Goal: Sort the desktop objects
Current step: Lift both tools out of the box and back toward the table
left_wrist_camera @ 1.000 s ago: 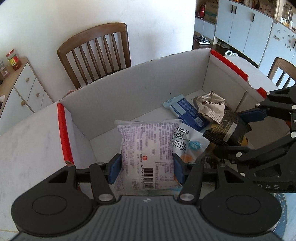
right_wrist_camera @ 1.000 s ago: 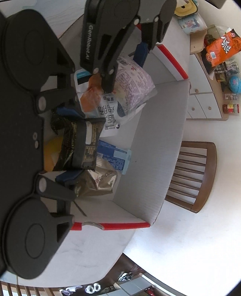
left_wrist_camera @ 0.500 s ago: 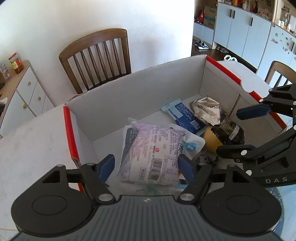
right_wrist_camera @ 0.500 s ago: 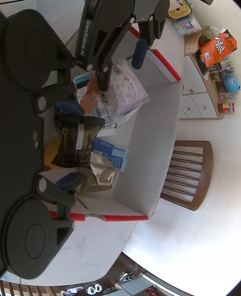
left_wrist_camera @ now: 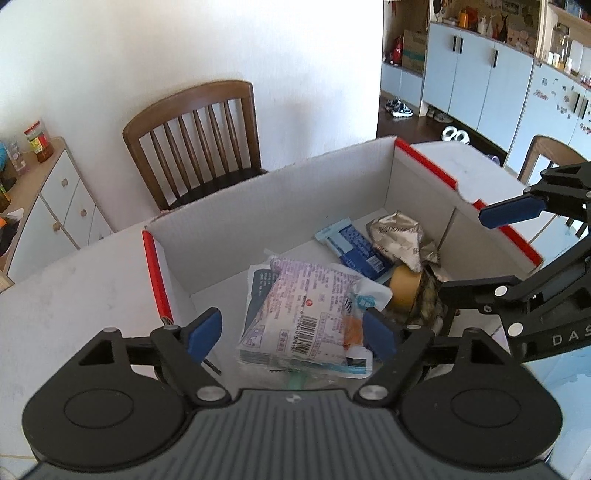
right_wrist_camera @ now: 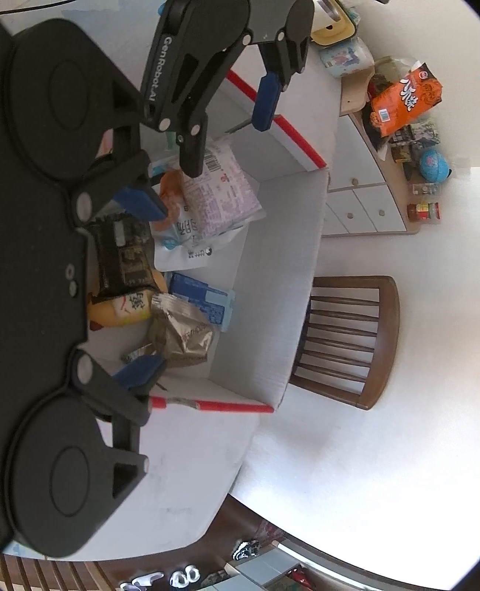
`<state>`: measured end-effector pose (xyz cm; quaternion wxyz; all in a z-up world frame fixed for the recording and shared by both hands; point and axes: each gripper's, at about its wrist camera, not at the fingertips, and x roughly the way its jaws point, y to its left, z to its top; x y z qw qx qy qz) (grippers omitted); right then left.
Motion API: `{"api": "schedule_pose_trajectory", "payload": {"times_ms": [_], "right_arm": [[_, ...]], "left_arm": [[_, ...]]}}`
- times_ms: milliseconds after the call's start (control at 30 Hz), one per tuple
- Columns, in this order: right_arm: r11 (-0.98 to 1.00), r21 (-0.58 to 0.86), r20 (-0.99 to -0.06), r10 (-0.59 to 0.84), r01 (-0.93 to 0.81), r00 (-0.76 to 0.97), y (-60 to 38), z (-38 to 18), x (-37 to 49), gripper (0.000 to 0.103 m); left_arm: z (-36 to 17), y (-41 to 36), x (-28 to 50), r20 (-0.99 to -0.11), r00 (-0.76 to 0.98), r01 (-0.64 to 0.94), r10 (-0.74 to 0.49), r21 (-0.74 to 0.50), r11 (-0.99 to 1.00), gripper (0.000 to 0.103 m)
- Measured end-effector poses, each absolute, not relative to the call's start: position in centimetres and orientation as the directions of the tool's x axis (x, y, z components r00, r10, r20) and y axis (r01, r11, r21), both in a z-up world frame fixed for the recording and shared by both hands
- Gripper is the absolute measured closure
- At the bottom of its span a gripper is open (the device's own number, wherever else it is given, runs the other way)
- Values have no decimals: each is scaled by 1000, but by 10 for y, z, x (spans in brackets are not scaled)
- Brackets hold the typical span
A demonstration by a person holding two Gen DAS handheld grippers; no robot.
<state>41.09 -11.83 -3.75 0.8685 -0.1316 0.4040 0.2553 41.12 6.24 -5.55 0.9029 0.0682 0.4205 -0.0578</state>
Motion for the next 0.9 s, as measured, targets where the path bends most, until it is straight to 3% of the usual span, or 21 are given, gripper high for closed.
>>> {"api": "schedule_pose_trajectory", "payload": {"times_ms": [633,900], "right_arm": [[848,-24,-696,366,-529,617,-132,-7,359,22],[877,-39,-647,343,-479,681,-135,0,325,22]], "left_arm": [[-23,65,357,-668,736,159,-112,9,987,10],[-20,68,330,-635,766,155,-97,36,987,10]]}}
